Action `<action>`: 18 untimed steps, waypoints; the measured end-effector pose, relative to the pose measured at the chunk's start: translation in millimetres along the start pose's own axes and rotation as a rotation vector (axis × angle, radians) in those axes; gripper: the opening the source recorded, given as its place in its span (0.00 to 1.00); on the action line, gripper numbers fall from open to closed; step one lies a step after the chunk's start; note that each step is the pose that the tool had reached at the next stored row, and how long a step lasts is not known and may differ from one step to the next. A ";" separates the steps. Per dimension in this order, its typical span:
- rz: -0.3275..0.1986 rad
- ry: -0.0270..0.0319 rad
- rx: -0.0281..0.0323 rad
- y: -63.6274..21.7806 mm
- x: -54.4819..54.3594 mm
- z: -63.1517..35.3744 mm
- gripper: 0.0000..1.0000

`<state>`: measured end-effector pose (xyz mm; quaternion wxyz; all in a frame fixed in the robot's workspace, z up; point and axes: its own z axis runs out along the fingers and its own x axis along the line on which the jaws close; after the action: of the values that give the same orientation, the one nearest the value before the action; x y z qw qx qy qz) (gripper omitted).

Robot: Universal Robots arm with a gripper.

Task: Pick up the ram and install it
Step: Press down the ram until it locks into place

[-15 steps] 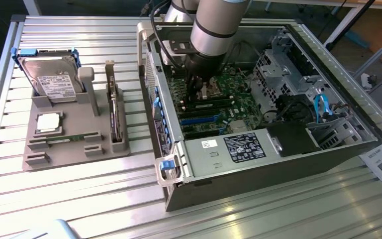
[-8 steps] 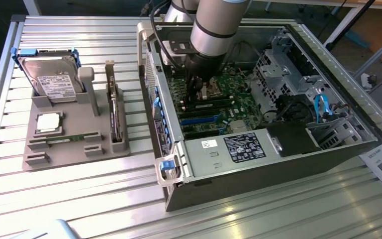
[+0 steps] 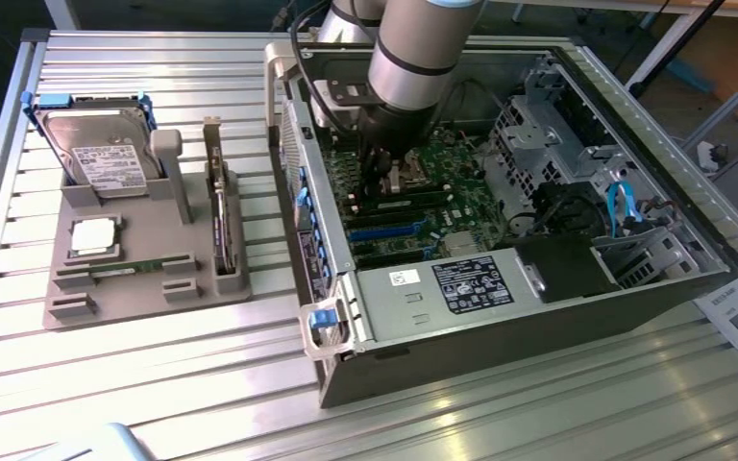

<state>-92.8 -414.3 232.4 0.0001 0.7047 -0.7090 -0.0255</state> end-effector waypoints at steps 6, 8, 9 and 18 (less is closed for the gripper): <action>0.000 -0.0001 0.0000 0.0 2.1 0.2 0.10; 0.000 -0.0001 0.0000 0.0 2.8 0.2 0.10; 0.000 0.0000 0.0000 -0.1 3.0 0.2 0.10; 0.000 0.0001 -0.0001 0.0 3.5 0.3 0.10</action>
<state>-92.8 -417.8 231.9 0.0002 0.7047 -0.7090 -0.0255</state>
